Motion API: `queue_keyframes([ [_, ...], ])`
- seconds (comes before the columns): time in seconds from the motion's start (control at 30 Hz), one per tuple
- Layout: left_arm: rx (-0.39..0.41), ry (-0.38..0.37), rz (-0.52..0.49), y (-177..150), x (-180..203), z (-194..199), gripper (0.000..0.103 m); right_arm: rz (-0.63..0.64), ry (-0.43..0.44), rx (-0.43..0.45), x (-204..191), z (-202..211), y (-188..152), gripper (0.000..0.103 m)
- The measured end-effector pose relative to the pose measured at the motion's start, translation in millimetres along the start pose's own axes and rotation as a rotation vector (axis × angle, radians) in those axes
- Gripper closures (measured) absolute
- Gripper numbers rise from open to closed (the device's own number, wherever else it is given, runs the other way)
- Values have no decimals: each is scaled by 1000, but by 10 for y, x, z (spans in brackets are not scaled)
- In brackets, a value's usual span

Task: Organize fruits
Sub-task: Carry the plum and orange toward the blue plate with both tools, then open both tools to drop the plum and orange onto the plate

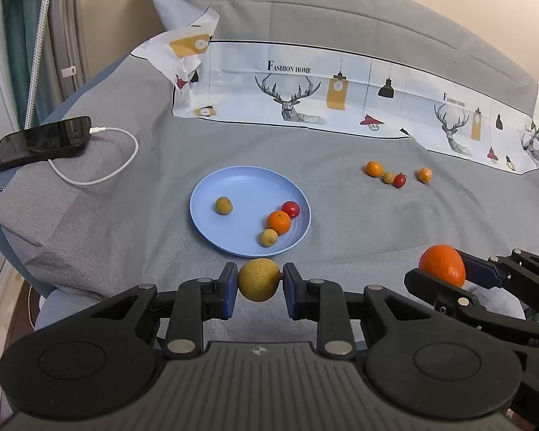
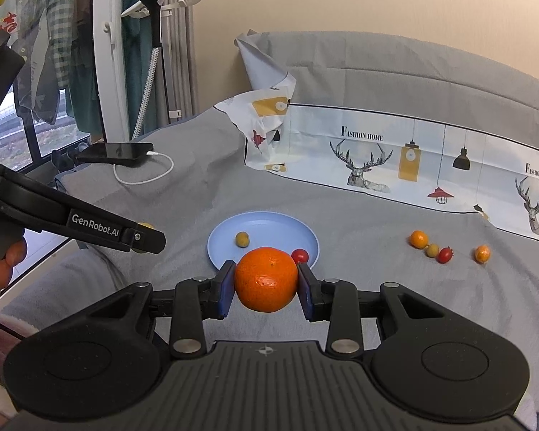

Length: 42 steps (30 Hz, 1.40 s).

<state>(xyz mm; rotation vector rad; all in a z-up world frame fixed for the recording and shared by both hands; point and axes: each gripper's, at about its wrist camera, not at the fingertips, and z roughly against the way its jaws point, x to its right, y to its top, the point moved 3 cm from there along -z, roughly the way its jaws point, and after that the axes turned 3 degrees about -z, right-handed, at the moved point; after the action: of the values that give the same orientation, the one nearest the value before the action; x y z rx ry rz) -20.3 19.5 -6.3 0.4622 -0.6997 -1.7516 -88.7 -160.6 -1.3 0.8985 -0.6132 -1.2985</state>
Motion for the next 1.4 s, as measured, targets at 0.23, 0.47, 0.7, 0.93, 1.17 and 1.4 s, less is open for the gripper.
queue_keyframes([
  [0.23, -4, 17, 12, 74, -68, -117, 73, -6, -3, -24, 30, -108, -3, 65],
  [0.47, -3, 25, 32, 280, -153, -309, 73, -10, -11, -52, 78, -277, 3, 65],
  [0.7, -29, 45, 40, 479, -243, -635, 73, -18, -14, -83, 142, -569, 52, 65],
  [0.93, -64, 61, 27, 666, -265, -1076, 73, -32, -14, -120, 226, -1005, 105, 65],
  [1.17, -112, 67, 28, 796, -334, -1565, 73, -34, 1, -156, 305, -1488, 165, 65],
  [1.4, -166, 84, 11, 845, -386, -2026, 73, 2, 15, -185, 335, -1976, 171, 65],
])
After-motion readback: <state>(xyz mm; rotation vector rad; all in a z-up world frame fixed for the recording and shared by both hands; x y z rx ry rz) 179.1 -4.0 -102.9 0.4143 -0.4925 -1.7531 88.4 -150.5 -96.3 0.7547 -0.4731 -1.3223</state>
